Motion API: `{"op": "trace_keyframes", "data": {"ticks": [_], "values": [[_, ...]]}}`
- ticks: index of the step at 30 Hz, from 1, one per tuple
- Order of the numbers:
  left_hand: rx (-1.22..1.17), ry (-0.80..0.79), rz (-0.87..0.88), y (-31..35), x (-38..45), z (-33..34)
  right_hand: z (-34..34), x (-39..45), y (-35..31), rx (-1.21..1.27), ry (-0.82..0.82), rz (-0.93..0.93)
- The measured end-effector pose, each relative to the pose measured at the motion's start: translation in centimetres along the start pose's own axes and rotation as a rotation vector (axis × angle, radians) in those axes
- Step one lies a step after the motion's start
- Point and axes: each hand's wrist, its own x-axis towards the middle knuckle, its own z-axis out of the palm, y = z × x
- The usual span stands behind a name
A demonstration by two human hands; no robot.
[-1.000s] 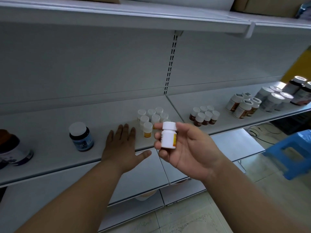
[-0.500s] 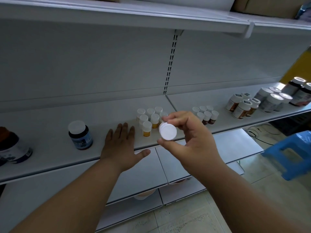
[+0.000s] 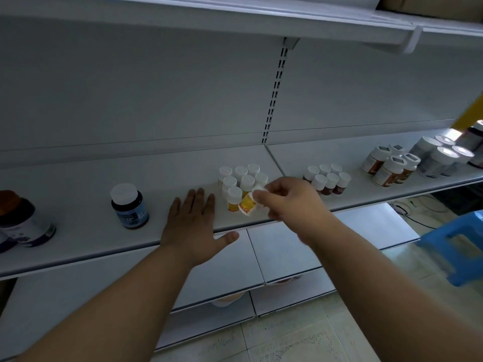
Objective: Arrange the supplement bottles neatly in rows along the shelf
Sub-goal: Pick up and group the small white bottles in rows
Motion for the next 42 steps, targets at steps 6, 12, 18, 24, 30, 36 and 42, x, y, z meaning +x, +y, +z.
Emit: {"op": "trace_keyframes", "data": {"ticks": [6,12,18,24,30,36,42], "values": [[-0.010,-0.018,-0.006,0.0,0.0,-0.1,-0.1,3.8,0.2,-0.754,0.014,-0.357],[-0.021,-0.029,-0.012,0.0,0.0,0.0,1.0,5.5,1.1,-0.942,-0.017,-0.442],[-0.029,-0.012,-0.012,0.1,0.0,-0.1,1.4,5.2,2.3,-1.065,0.021,-0.512],[-0.043,-0.013,-0.001,-0.1,0.0,0.2,1.5,4.3,4.9,-0.975,0.144,-0.523],[-0.024,-0.023,-0.004,-0.1,-0.1,0.0,2.0,4.6,5.1,-0.959,0.201,-0.577],[-0.034,-0.017,0.000,-0.2,0.0,0.2,1.6,4.3,6.9,-0.784,0.319,-0.418],[-0.038,-0.023,0.005,-0.2,-0.1,0.1,1.0,4.4,6.6,-0.547,0.235,-0.312]]}}
